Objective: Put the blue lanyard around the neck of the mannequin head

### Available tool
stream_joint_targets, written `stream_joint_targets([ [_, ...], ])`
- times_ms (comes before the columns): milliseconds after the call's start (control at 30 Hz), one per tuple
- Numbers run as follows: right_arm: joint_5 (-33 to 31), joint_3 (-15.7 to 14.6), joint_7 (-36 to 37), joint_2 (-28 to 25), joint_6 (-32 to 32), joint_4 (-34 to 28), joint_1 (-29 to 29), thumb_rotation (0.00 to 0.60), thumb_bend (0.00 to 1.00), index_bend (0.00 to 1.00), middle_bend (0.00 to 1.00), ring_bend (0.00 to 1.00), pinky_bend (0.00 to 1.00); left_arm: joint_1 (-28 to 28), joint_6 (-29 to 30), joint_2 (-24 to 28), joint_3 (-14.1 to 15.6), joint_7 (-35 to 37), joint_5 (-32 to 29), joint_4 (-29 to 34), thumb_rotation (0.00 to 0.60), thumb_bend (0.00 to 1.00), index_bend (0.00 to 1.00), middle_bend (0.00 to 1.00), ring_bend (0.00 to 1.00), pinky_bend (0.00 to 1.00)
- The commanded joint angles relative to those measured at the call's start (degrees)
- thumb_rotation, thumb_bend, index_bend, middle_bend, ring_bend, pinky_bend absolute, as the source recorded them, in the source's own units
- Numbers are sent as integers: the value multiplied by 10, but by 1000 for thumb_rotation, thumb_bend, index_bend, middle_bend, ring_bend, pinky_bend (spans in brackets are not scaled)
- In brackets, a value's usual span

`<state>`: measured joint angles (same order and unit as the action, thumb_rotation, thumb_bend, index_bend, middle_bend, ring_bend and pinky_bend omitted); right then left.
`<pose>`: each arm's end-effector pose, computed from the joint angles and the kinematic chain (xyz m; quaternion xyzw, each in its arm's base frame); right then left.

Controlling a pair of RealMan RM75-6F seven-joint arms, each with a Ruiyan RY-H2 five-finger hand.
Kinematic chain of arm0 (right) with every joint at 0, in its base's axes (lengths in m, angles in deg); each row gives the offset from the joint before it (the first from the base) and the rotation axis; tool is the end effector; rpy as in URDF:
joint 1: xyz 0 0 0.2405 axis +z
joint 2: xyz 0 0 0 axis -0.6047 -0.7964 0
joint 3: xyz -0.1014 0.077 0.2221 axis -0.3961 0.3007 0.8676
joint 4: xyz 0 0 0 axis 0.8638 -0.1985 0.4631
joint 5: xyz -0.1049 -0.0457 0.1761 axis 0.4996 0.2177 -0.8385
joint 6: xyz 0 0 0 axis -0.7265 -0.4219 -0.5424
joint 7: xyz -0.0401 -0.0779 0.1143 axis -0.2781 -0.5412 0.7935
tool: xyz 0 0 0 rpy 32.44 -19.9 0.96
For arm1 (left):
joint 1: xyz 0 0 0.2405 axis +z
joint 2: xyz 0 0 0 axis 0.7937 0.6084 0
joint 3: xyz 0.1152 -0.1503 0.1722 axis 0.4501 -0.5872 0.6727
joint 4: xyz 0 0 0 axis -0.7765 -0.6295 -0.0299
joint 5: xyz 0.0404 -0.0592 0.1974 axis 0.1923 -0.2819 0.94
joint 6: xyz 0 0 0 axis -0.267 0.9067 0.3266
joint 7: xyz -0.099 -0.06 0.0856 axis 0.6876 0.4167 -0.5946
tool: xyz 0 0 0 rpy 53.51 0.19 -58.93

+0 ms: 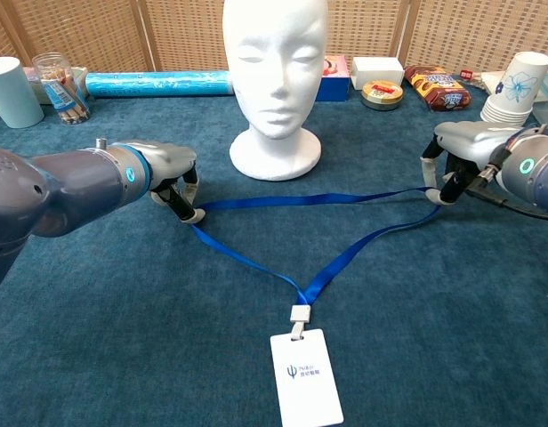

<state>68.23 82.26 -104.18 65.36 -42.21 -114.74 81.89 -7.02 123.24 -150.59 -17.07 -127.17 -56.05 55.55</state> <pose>-0.1765 -0.3515 -0.0292 0.6585 -0.4619 0.2374 0.5447 -0.1003 0.3493 -0.0821 -0.7354 -0.4241 -0.1490 0.5070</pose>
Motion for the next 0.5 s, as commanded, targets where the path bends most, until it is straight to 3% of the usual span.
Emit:
stream_joint_targets([
  [33,-1,0,0,0,-1,-1,0,600,504,625,1000,1000,1000,0,0,-1,-1,2,0,0,424,409,630,1000,1000,1000],
  [500,-1,2,0,-5,-2,-7,0,599,504,627,1000,1000,1000,0,-1,-2,3,-3,-4,-3,428,415,675,1000,1000,1000],
])
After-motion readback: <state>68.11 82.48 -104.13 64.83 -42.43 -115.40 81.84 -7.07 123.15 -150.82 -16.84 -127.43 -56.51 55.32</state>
